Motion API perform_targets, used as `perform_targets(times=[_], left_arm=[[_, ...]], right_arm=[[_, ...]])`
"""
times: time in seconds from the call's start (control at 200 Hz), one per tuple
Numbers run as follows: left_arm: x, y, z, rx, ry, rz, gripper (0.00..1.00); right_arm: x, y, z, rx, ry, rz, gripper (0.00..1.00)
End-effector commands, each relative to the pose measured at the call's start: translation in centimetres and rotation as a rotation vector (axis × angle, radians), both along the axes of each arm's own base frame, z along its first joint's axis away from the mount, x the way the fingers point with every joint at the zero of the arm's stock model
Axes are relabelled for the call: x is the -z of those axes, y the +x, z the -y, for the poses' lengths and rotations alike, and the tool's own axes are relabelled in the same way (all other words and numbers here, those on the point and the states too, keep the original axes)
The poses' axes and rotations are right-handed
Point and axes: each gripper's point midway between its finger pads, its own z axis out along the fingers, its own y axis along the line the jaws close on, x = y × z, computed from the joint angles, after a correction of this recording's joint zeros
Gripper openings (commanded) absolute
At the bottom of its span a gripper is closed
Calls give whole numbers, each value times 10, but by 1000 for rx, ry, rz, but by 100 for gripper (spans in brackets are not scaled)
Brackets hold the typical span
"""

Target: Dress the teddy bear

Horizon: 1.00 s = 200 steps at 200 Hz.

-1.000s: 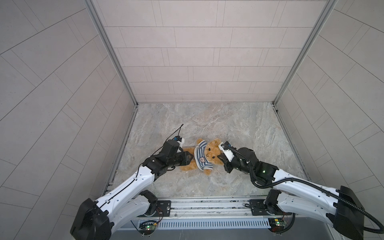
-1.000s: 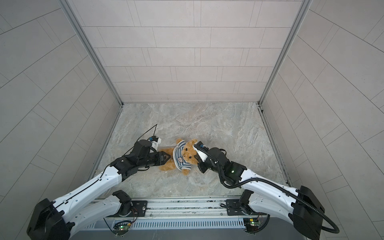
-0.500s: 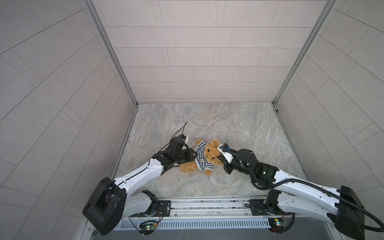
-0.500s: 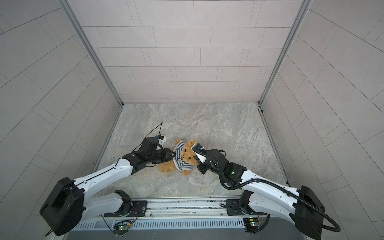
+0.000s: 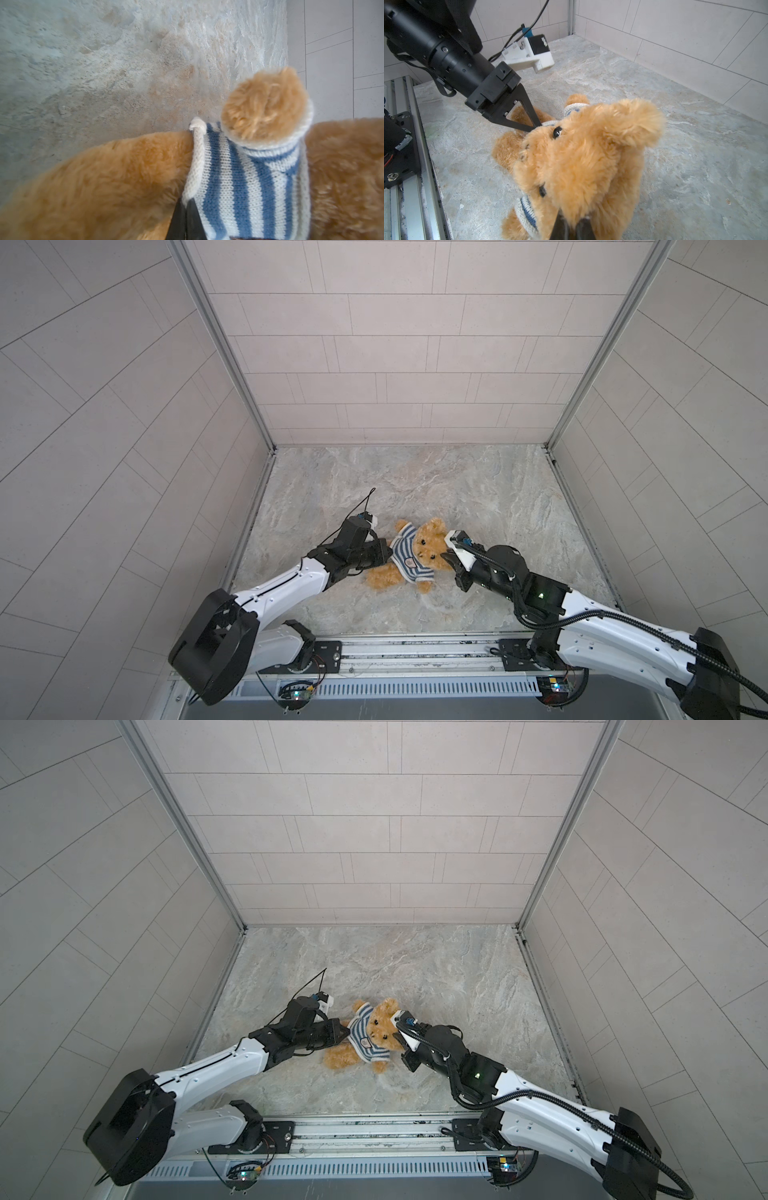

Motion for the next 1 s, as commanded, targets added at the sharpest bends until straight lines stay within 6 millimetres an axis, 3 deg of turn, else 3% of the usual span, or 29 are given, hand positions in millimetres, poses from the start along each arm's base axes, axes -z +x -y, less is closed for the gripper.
perform_targets(times=[0.0, 0.21, 0.461, 0.626, 0.751, 0.996], left_arm=[[18, 2, -16, -41, 61, -14, 0], [28, 3, -24, -50, 75, -30, 0], [1, -6, 2, 34, 30, 23, 0], [-22, -24, 22, 103, -18, 61, 23], [-26, -38, 26, 115, -52, 60, 39], [-21, -45, 30, 104, -36, 51, 43]], right_arm=[[-28, 4, 4, 37, 73, 84, 0], [-25, 3, 10, 57, 76, 82, 0], [-23, 6, 10, 67, 81, 79, 0], [-28, 7, 10, 74, 95, 83, 0], [-30, 7, 9, 74, 105, 87, 0], [-31, 7, 8, 75, 128, 85, 0]])
